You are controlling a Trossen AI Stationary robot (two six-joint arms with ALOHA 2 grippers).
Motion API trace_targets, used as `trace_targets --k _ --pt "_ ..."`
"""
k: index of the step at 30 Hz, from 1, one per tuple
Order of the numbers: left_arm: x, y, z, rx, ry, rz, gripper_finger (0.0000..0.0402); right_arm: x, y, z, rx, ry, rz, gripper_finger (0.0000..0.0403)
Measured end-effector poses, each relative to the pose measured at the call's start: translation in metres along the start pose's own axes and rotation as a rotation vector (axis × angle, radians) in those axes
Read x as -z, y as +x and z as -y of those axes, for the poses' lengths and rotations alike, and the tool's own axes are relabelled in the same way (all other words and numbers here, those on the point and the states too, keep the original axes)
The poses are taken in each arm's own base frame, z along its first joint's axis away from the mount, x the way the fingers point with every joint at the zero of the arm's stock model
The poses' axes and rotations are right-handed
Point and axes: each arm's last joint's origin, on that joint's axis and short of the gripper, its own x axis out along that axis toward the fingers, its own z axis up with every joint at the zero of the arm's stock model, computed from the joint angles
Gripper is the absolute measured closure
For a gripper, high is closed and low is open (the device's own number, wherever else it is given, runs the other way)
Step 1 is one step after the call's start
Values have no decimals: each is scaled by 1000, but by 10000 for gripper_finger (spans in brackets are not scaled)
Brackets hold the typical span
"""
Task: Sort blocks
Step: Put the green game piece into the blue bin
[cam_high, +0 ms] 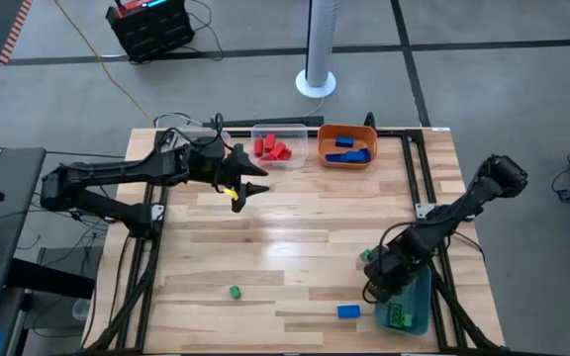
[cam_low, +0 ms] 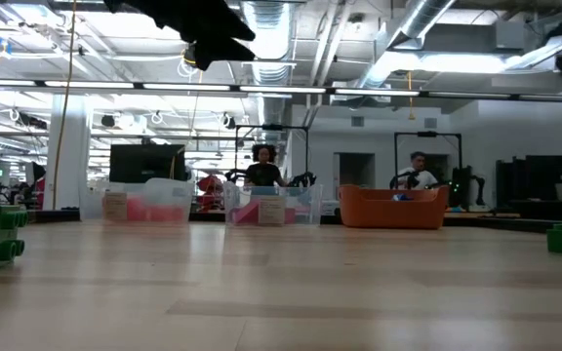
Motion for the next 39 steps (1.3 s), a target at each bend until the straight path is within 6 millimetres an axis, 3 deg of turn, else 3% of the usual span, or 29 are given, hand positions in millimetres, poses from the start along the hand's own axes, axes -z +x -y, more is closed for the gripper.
trace_targets --k 5,10,14,18,22,26,31,36,39 --pt "-5 -18 2 -11 68 -43 192 -7 13 11 17 38 4 280" --pt "-14 -36 3 -72 152 -91 192 -12 10 10 4 59 -26 217" --pt "-17 -46 4 -77 156 -125 192 -7 -12 -2 -40 61 -50 172" --pt "-12 -47 4 -78 136 -172 192 -9 -43 -9 0 132 2 161" --pt "-11 -45 4 -79 133 -187 192 -32 -61 -10 77 189 47 163" --pt "-10 -44 4 -77 157 -193 192 -65 -66 -16 143 153 90 164" --pt "-8 -44 4 -76 153 -215 192 -104 -55 -20 251 69 88 164" --pt "-4 -45 4 -74 148 -258 192 -129 -31 -14 365 -34 44 164" --pt "-1 -46 4 -72 144 -289 192 -142 -19 -10 342 -76 23 164"
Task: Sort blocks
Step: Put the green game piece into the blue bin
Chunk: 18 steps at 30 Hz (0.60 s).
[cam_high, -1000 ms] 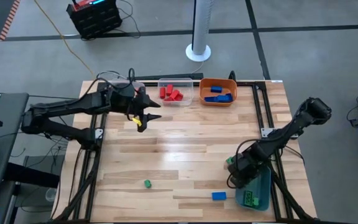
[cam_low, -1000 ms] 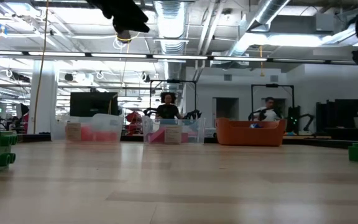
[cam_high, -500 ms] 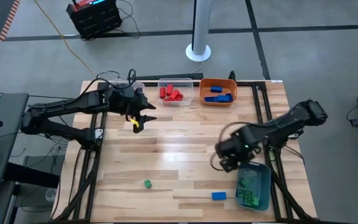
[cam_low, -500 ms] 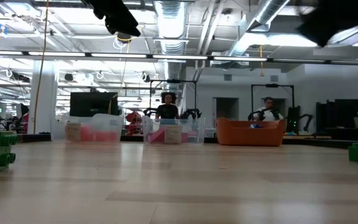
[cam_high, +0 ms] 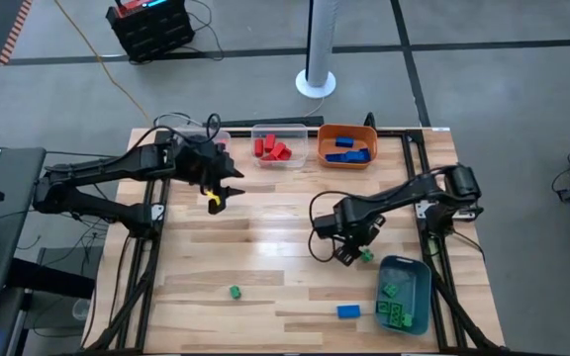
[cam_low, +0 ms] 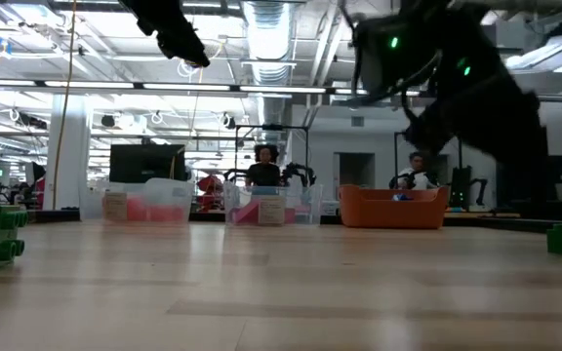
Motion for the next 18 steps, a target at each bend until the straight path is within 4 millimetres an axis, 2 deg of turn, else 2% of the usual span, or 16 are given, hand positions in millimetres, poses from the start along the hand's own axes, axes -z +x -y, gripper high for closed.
trace_targets --k 5,11,18 --pt "5 0 1 7 -4 -56 192 -9 16 7 -39 19 -35 164" --pt "11 -1 1 14 -19 -112 192 -4 25 9 -46 28 -74 164" --pt "11 -1 2 14 -20 -116 192 -2 46 11 -101 27 -88 164"
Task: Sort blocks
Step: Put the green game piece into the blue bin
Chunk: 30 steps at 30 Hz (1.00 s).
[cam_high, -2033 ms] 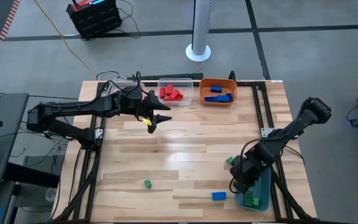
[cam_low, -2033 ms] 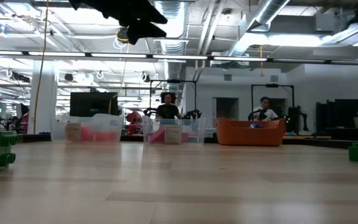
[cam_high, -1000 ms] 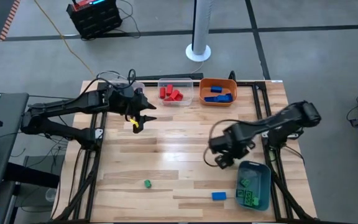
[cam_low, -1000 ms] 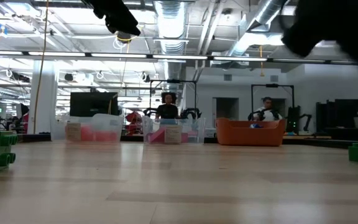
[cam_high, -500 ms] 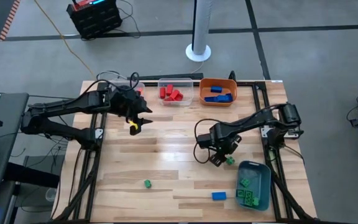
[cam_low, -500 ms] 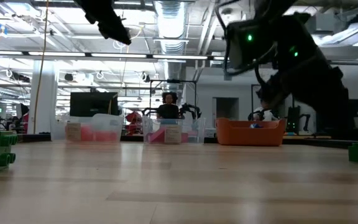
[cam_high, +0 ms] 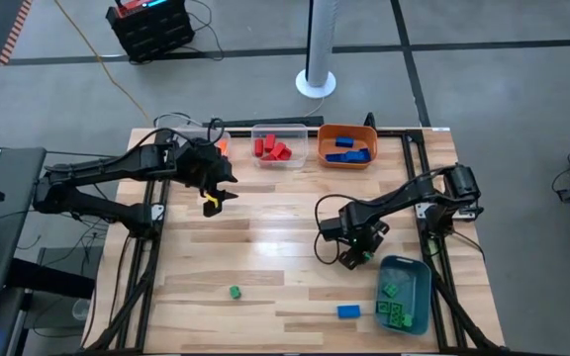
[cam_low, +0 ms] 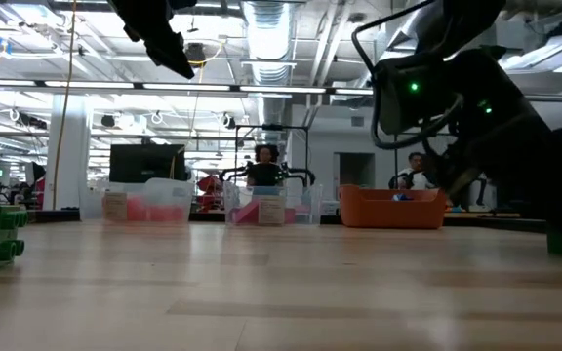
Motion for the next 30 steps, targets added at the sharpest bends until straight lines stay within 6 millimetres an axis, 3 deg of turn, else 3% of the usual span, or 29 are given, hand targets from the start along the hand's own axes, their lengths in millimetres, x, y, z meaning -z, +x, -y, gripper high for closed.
trace_targets --k 6,11,14,16,19,23,26,30 --pt "0 0 0 0 9 2 192 -2 6 1 9 -34 21 179" --pt "0 0 -1 -21 29 2 192 -2 5 1 4 -67 16 254" --pt "-2 0 -1 -33 31 15 192 3 -5 0 -10 -93 24 303" --pt "-3 0 -3 -11 24 31 192 11 -22 -2 -45 -112 58 313" --pt "-3 6 -5 91 3 28 192 32 -54 -7 -145 -172 151 313" --pt "-1 19 -7 160 -7 -27 192 79 -85 -19 -314 -305 275 311" --pt "-1 26 -8 164 11 -52 192 116 -86 -28 -378 -325 298 306" --pt "1 33 -7 190 -6 -88 192 161 -65 -35 -308 -247 189 304"
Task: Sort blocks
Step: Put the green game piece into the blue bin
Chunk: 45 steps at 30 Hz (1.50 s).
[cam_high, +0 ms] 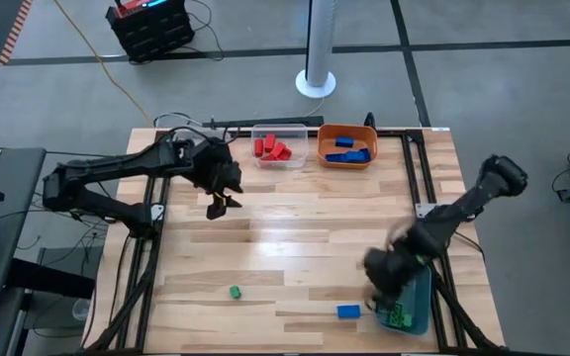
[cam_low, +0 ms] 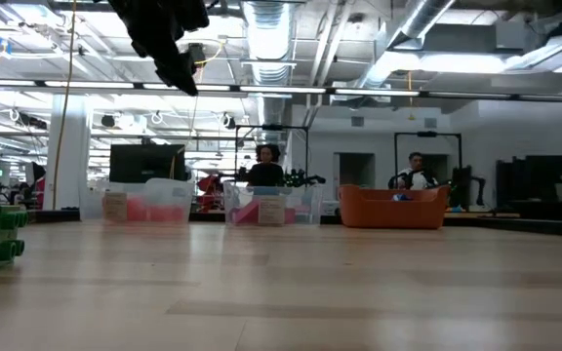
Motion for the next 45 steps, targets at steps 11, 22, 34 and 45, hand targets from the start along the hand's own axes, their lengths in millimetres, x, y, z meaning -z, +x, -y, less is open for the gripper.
trace_targets --k 11,22,34,45 --pt "35 20 49 205 179 -293 192 45 31 2 213 349 -94 214" --pt "44 28 122 312 455 -265 192 16 -49 2 225 376 129 141" --pt "61 66 164 443 535 193 192 -77 -125 15 218 -100 671 155" --pt "88 92 178 381 595 250 178 -95 -137 30 271 -272 652 155"
